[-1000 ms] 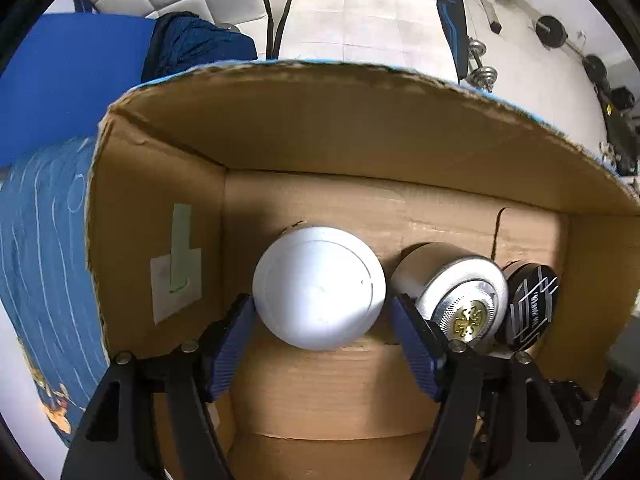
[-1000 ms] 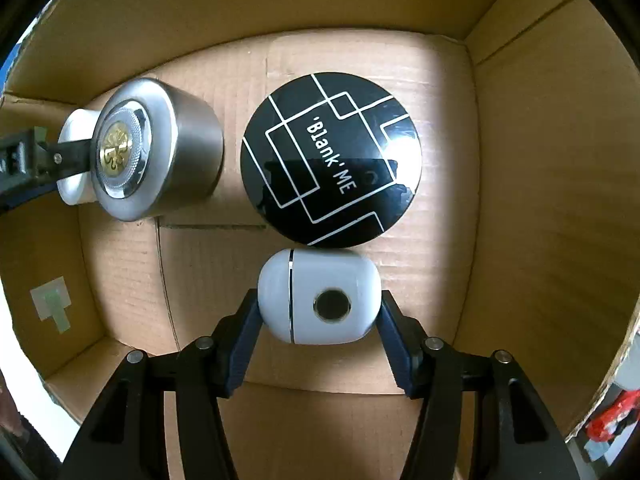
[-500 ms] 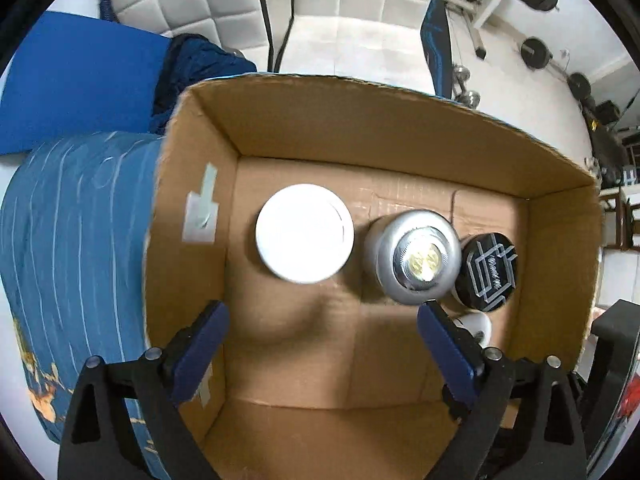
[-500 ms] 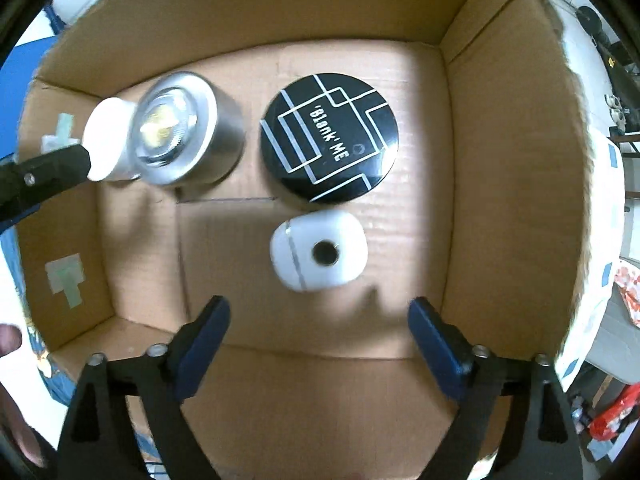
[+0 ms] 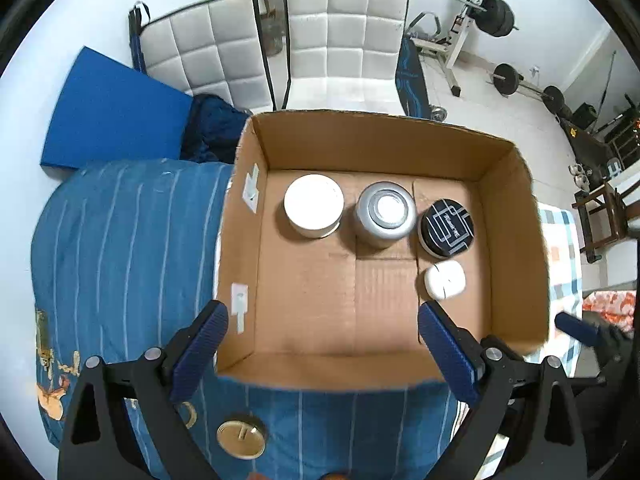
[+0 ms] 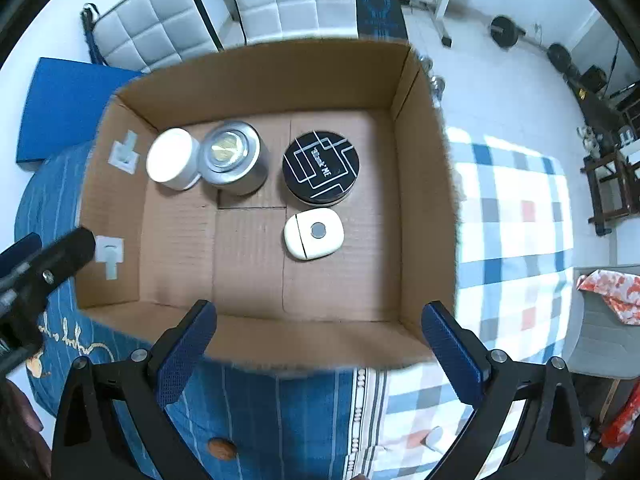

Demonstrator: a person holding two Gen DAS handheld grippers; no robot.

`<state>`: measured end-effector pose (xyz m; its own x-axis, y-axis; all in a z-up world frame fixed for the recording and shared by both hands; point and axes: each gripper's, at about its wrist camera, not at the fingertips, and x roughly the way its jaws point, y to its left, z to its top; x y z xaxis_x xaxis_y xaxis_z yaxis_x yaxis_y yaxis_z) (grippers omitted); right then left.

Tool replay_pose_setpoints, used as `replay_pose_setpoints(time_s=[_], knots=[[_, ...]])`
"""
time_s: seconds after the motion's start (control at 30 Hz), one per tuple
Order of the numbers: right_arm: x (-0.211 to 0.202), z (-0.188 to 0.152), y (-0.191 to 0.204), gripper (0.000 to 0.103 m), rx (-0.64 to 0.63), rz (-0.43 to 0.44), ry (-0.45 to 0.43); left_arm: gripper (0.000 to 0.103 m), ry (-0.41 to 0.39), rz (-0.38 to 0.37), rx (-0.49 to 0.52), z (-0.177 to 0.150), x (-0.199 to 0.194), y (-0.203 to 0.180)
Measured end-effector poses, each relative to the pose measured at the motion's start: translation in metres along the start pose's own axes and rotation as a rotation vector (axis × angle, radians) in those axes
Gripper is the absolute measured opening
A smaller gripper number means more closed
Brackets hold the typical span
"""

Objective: Organize rigid objects
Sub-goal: 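Open both grippers to release the items and lift away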

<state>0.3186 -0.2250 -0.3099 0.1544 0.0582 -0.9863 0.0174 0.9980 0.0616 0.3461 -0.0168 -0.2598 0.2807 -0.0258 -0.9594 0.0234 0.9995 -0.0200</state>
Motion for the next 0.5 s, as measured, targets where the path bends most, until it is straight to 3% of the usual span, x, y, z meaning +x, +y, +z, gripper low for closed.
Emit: replay_pose_setpoints(time_s=[0.5], knots=[[-0.095,-0.053,0.016,0.103,-0.031,0.045,-0.160,0.097,-0.139,0.001,0.034,-0.046,-0.079,-0.003]])
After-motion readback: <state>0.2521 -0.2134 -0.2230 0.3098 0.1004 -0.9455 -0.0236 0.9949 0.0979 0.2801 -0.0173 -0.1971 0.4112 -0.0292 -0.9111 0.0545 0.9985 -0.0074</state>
